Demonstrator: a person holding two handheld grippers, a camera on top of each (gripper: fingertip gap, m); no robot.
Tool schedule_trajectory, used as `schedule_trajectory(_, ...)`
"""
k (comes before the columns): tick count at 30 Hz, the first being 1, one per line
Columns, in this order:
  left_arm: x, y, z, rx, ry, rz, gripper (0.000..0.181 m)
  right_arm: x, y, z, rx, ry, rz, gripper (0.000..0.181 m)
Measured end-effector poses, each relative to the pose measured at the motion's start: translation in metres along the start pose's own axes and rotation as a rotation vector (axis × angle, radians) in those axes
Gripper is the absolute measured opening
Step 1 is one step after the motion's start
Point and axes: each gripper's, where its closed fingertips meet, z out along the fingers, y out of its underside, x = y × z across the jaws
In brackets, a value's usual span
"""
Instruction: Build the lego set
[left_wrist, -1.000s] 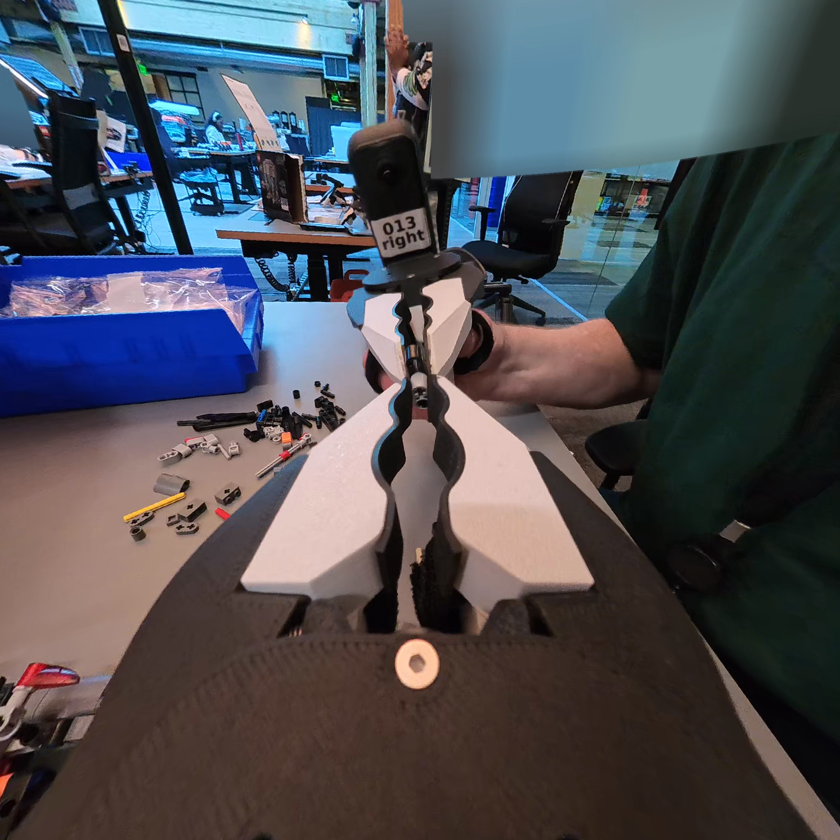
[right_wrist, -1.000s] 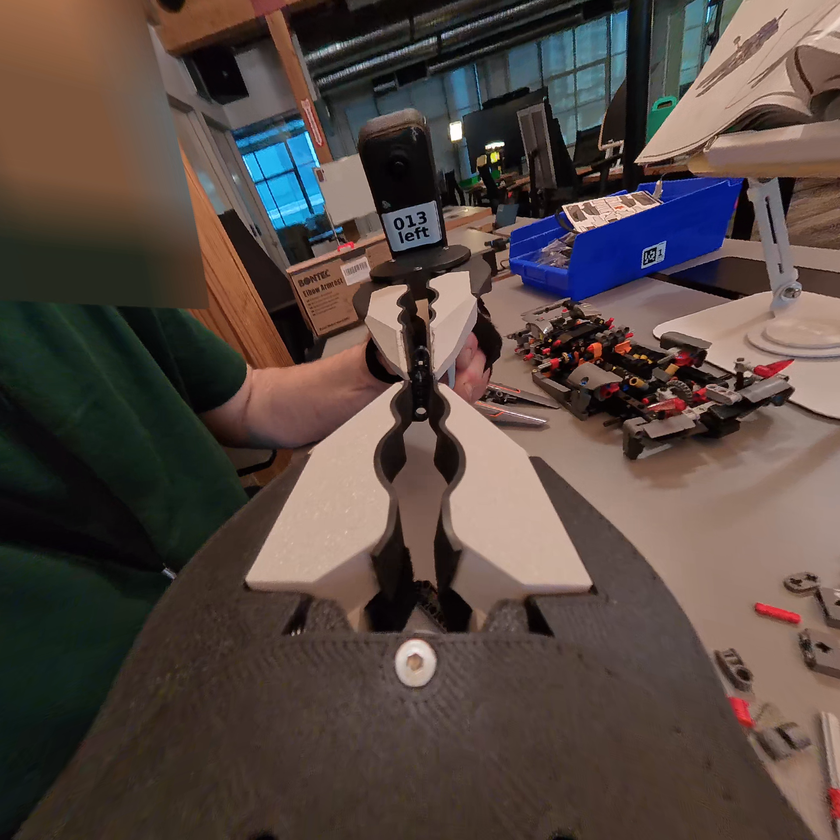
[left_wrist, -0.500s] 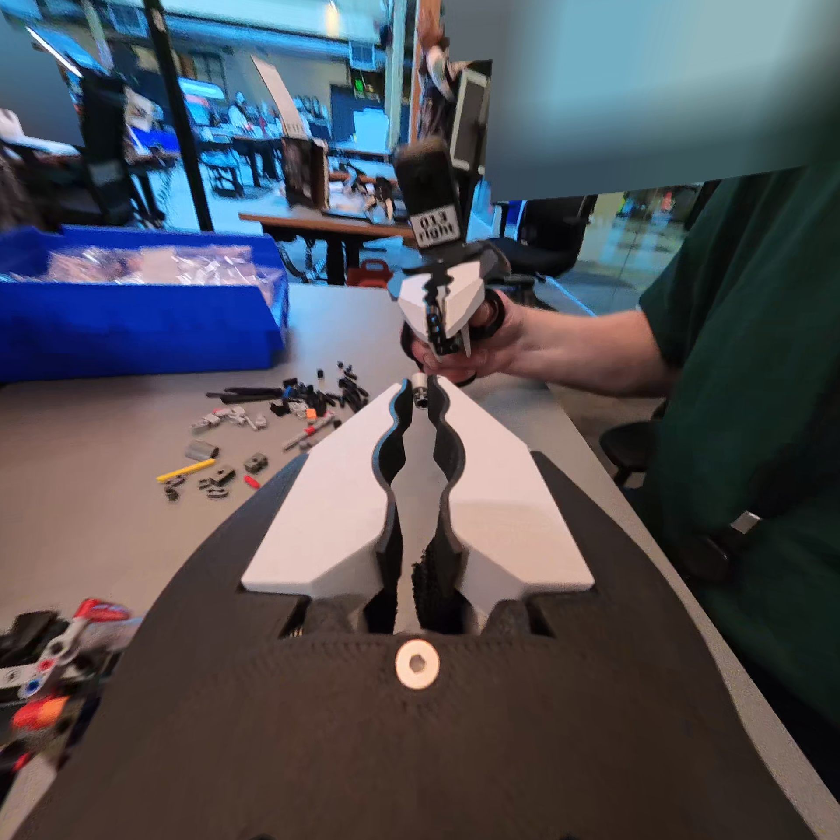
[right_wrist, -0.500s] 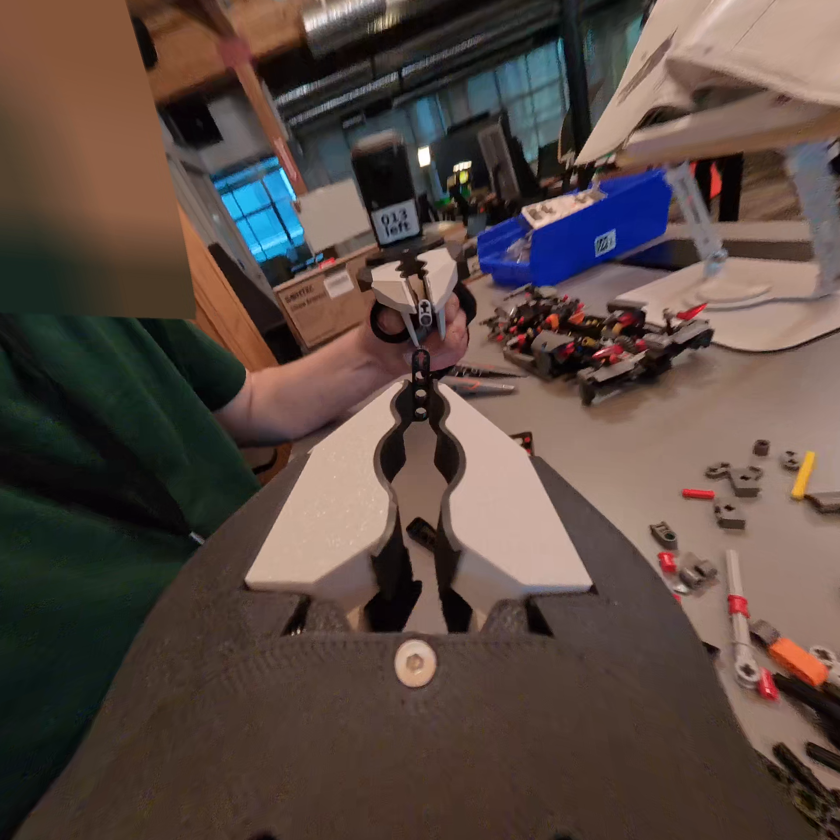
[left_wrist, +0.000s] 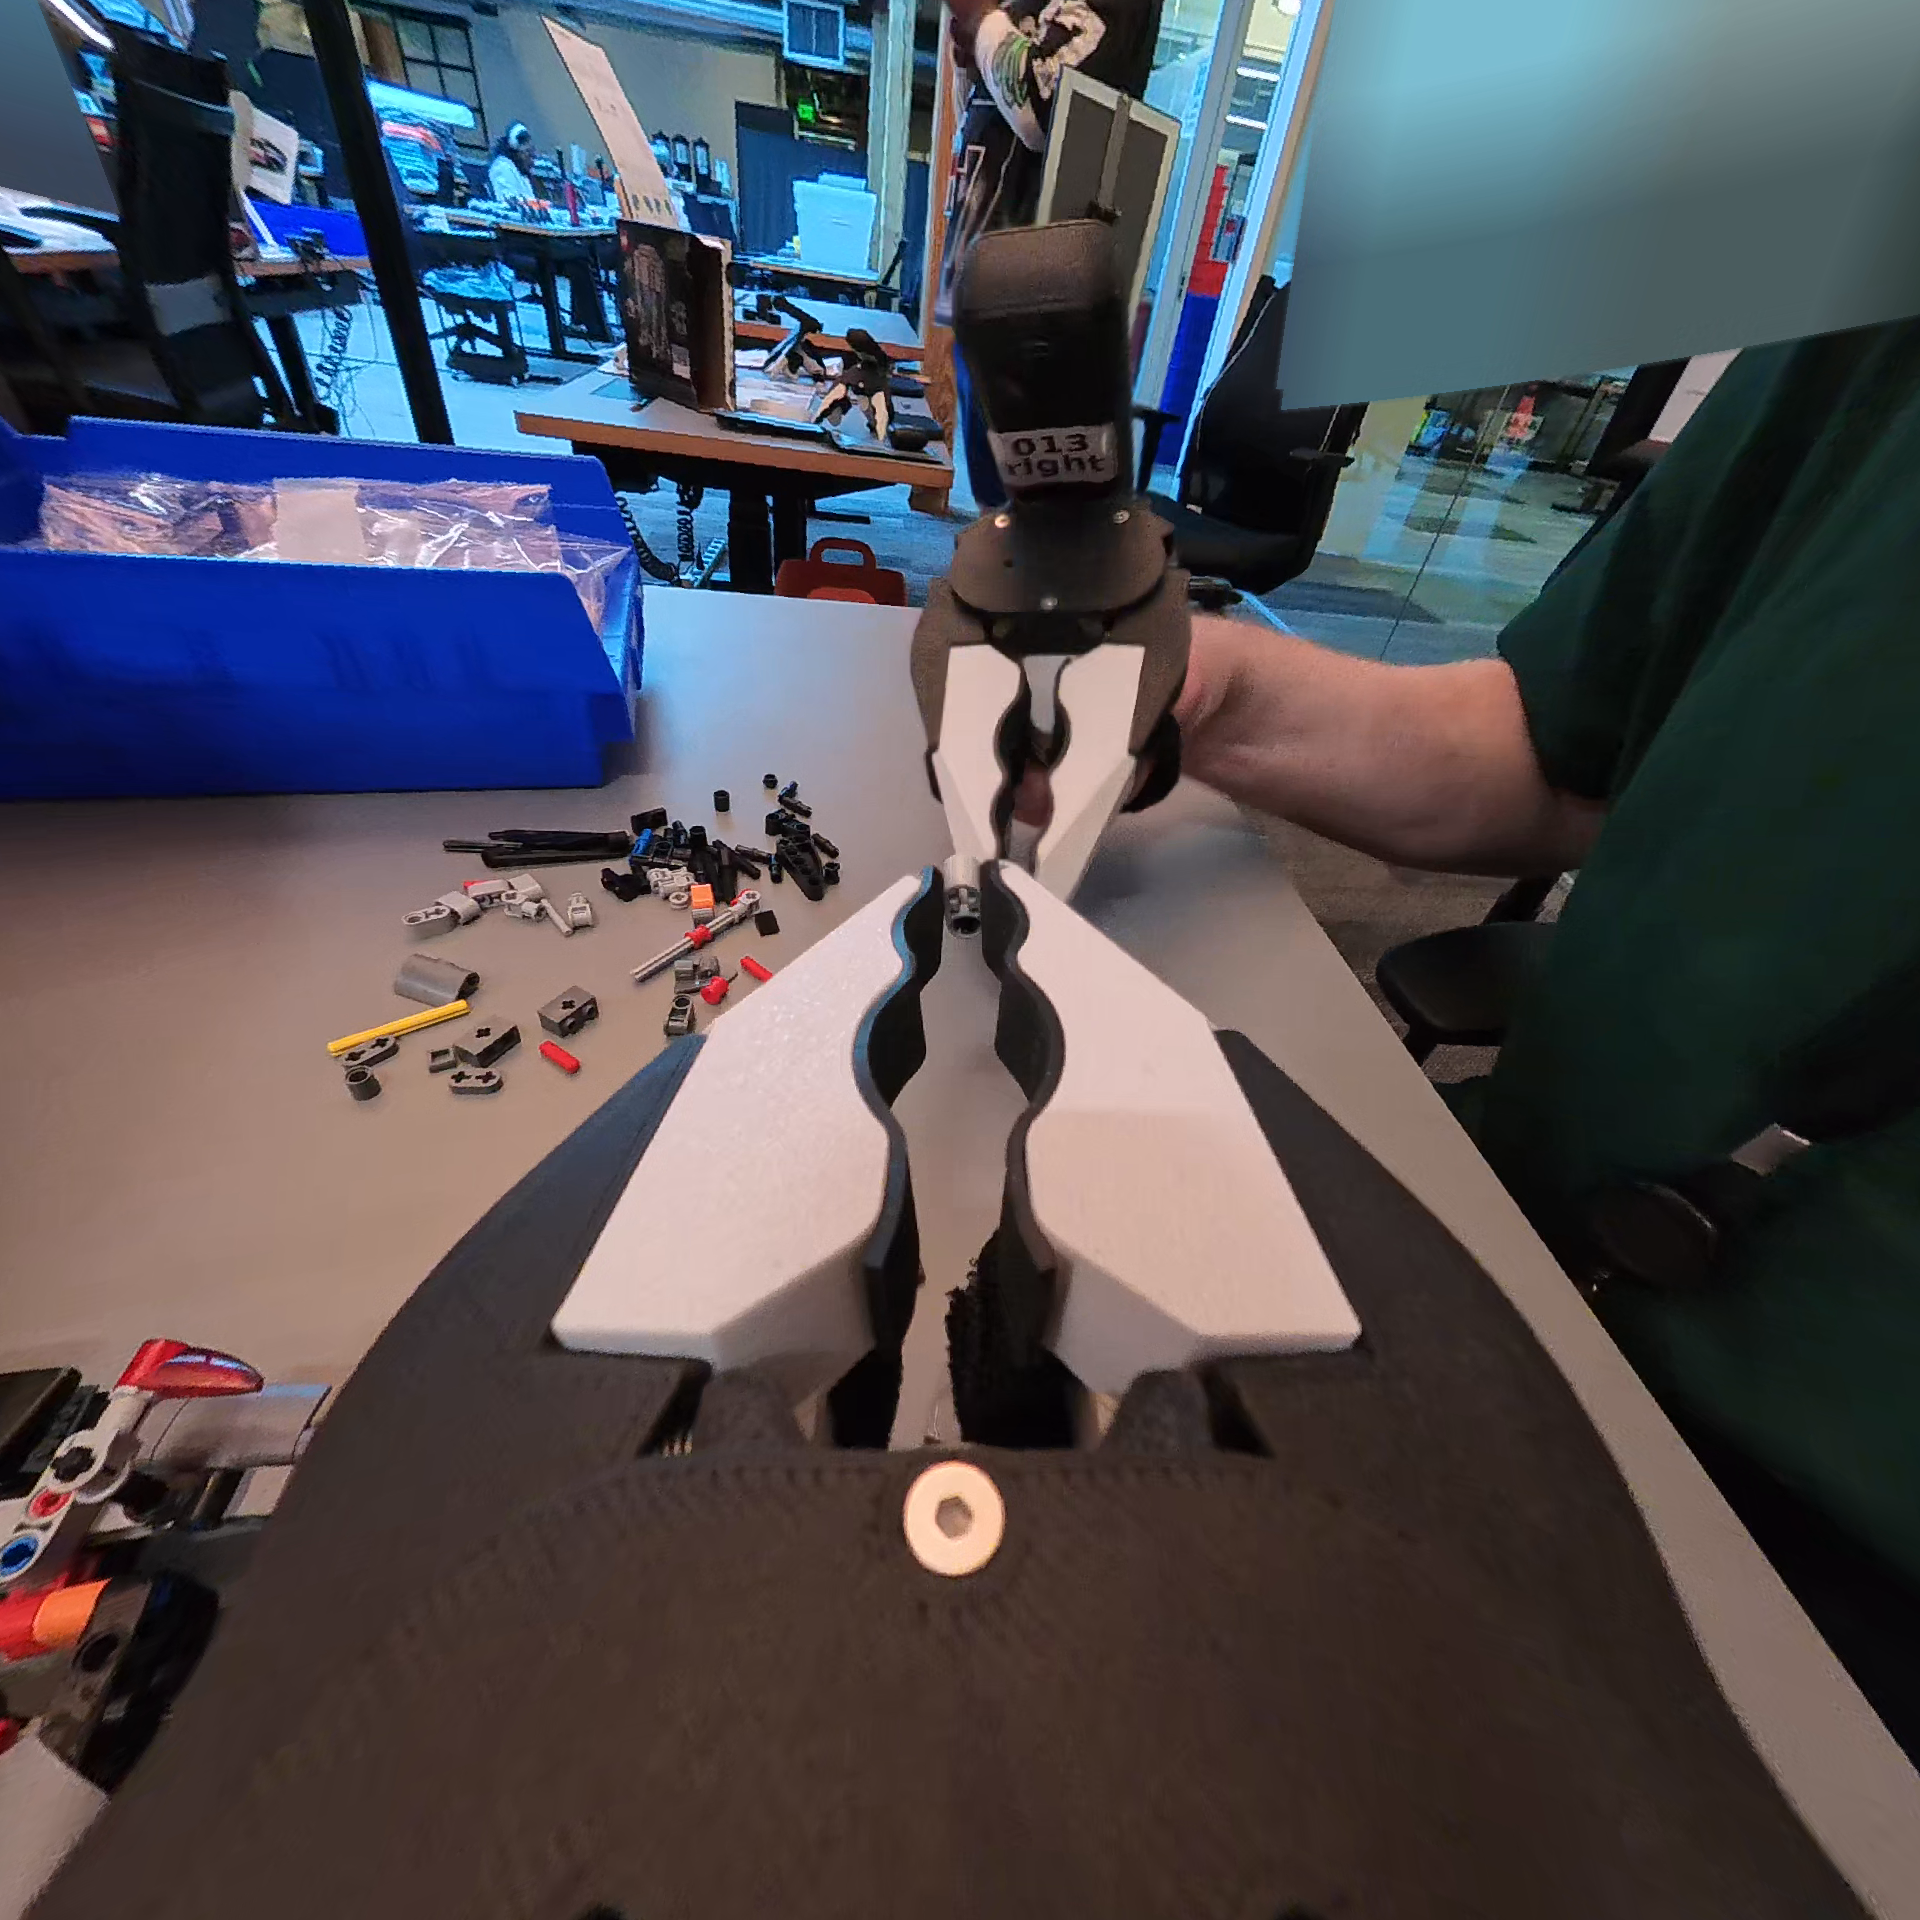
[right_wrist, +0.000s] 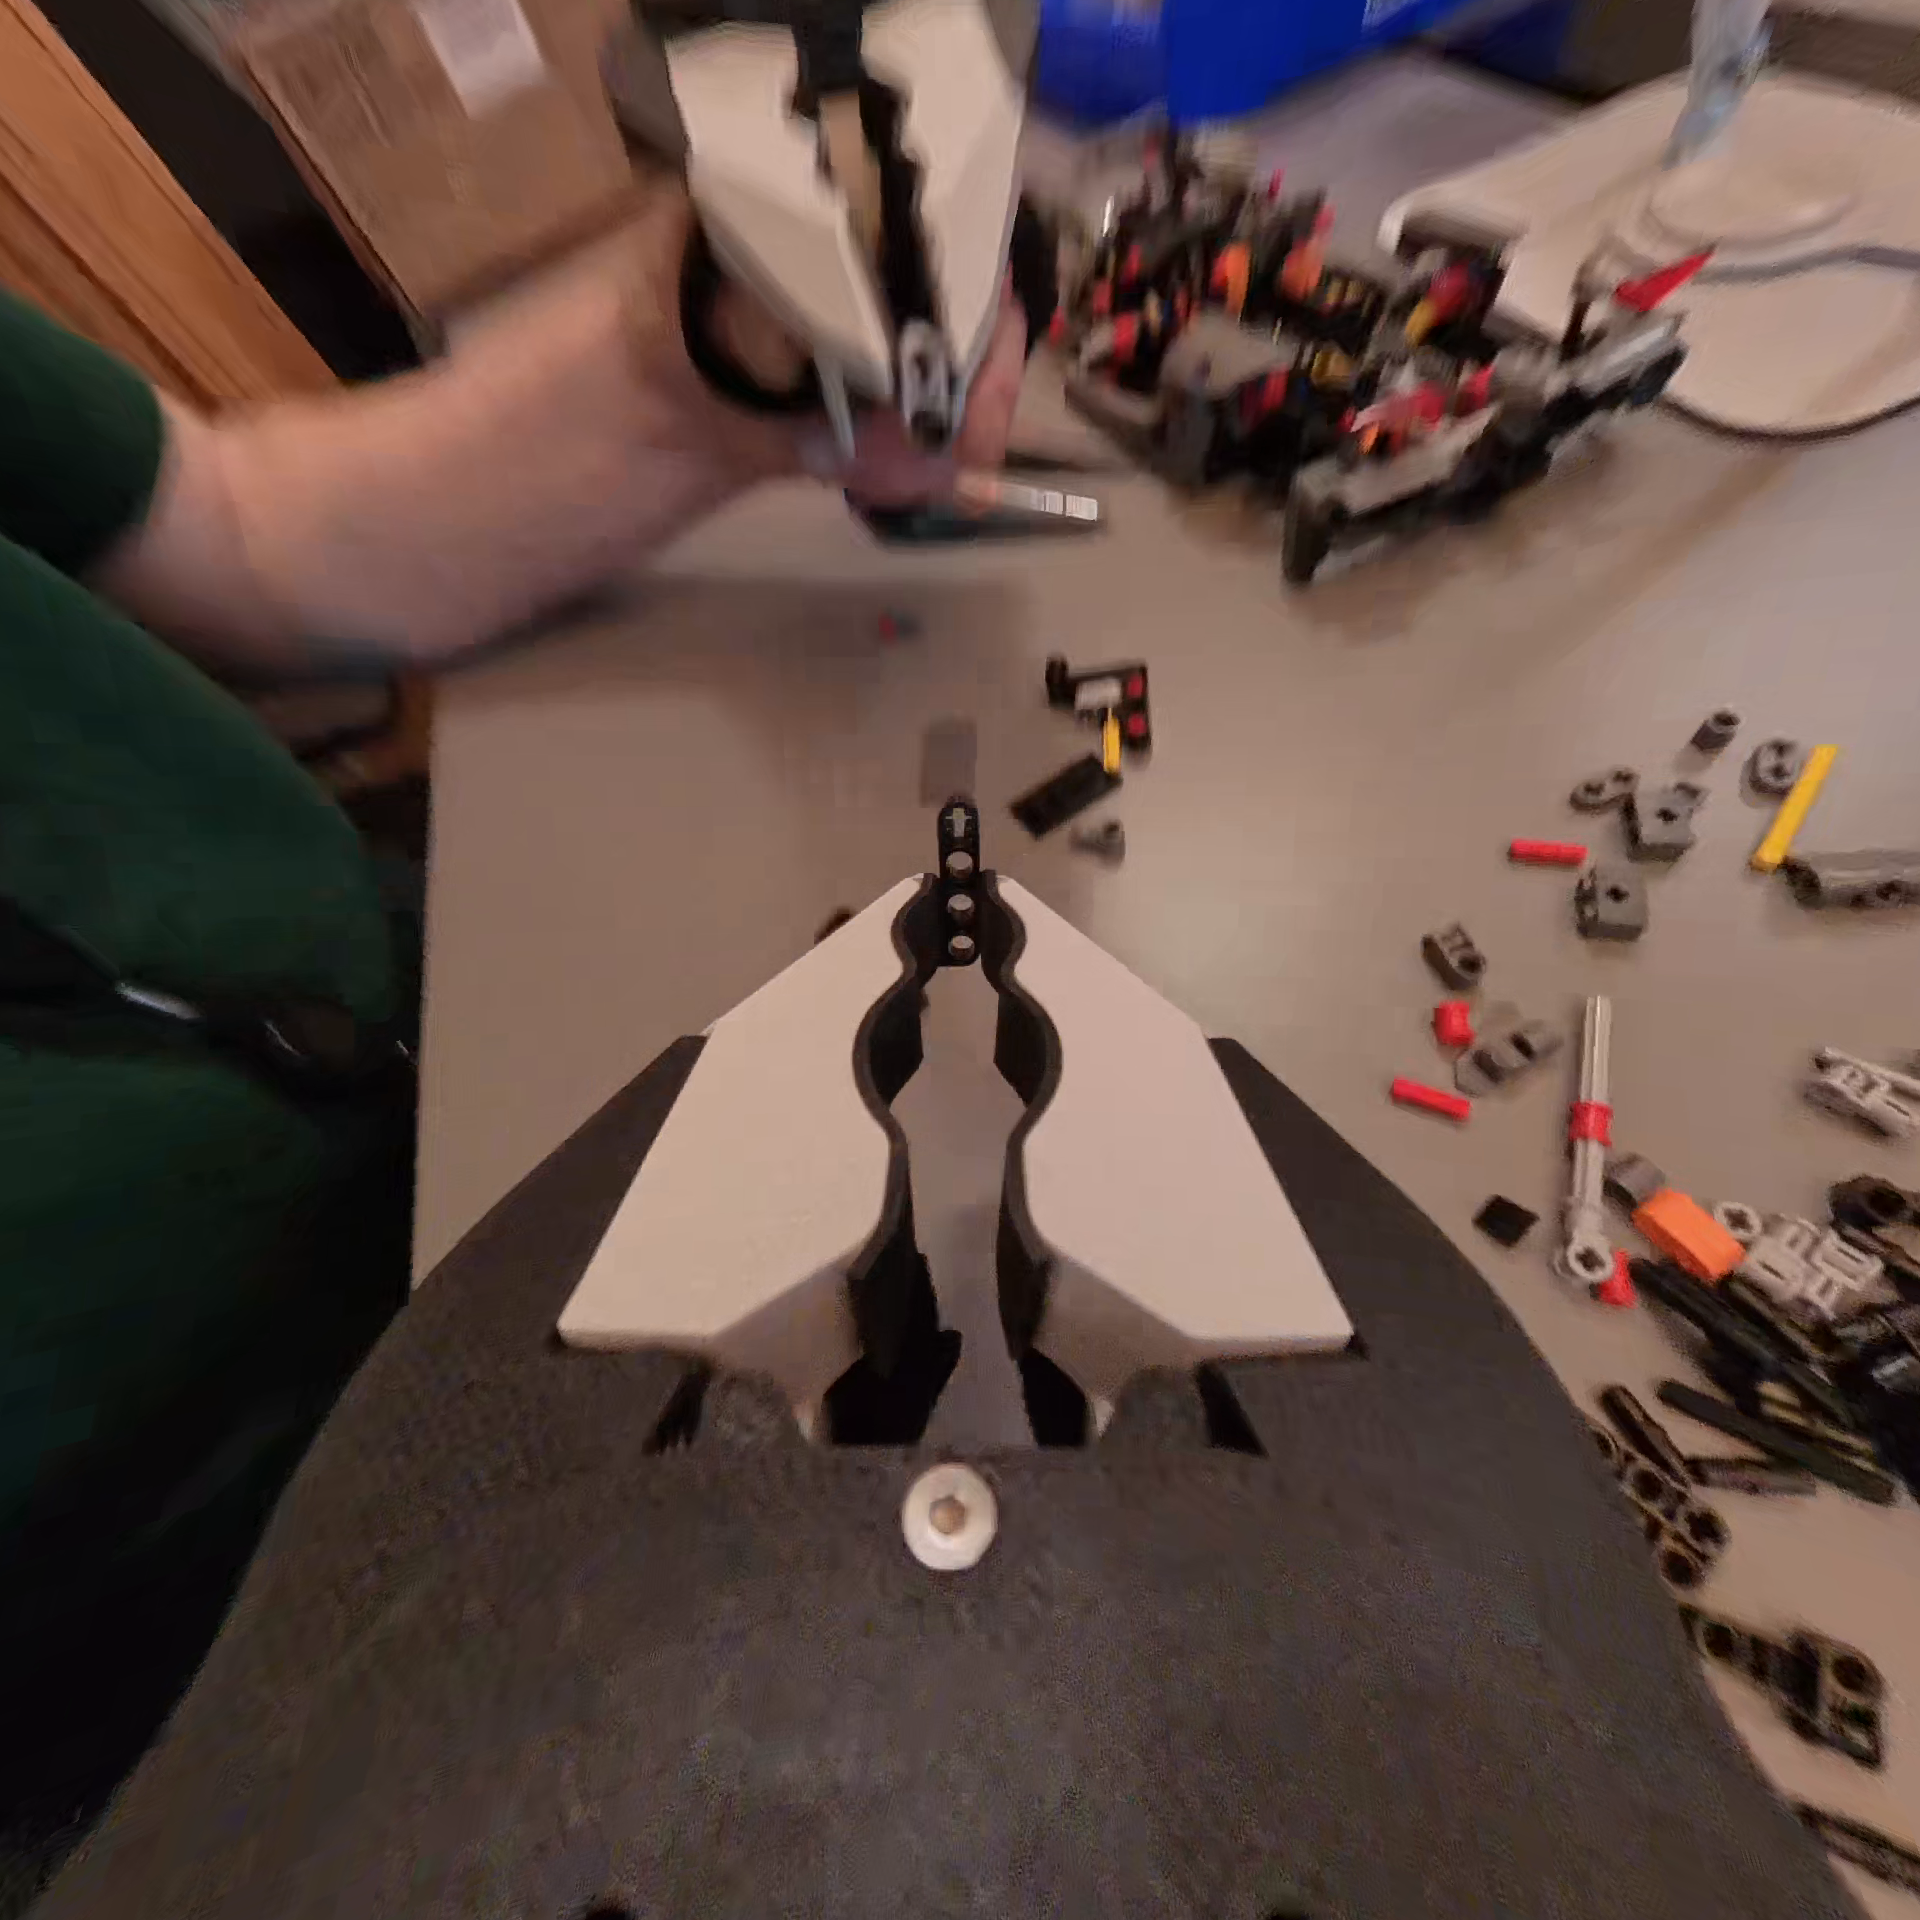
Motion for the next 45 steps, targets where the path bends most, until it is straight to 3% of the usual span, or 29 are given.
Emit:
schedule_trajectory(5, 0.0, 0.007, 0.002, -0.046, -0.005, 0.015, 0.005, 0.004, 0.03, 0.016, -0.242, 0.091, -0.101, 0.006)
schedule_trajectory(9, -0.005, 0.008, -0.005, -0.055, -0.028, 0.022, 0.005, 0.002, 0.036, 0.026, -0.278, 0.073, -0.097, 0.017)
schedule_trajectory(12, -0.009, 0.005, -0.01, -0.042, -0.042, 0.016, 0.005, 0.007, 0.02, 0.021, -0.198, 0.094, -0.086, 0.023)
schedule_trajectory(17, -0.004, 0.002, -0.007, -0.018, -0.023, 0.03, 0.005, 0.002, -0.056, 0.005, 0.146, 0.077, -0.093, 0.018)
schedule_trajectory(21, 0.001, -0.002, -0.005, 0.003, -0.004, 0.047, 0.005, 0.0, -0.083, 0.008, 0.221, 0.061, -0.128, 0.017)
schedule_trajectory(24, 0.004, -0.003, -0.004, 0.003, 0.003, 0.055, 0.005, -0.003, -0.083, 0.021, 0.197, 0.017, -0.111, 0.018)
schedule_trajectory(29, 0.004, -0.003, -0.003, -0.001, 0.0, 0.06, 0.005, -0.011, -0.082, 0.03, 0.198, -0.065, -0.099, 0.005)
schedule_trajectory(34, 0.004, -0.003, -0.001, 0.014, 0.01, 0.043, 0.005, -0.01, -0.079, 0.034, 0.189, -0.1, -0.08, 0.012)
schedule_trajectory(35, 0.003, -0.002, -0.001, 0.012, 0.006, 0.044, 0.005, -0.01, -0.079, 0.035, 0.186, -0.098, -0.094, 0.005)
schedule_trajectory(39, 0.0, -0.005, -0.001, 0.032, -0.005, 0.035, 0.005, -0.007, -0.081, 0.034, 0.2, -0.096, -0.105, 0.005)
schedule_trajectory(42, -0.009, 0.003, -0.004, -0.036, -0.065, 0.042, 0.018, 0.001, -0.078, 0.032, 0.209, -0.091, -0.086, 0.005)
schedule_trajectory(45, -0.022, 0.024, -0.013, -0.194, -0.154, 0.089, 0.034, 0.012, -0.071, 0.028, 0.209, -0.074, -0.057, 0.005)
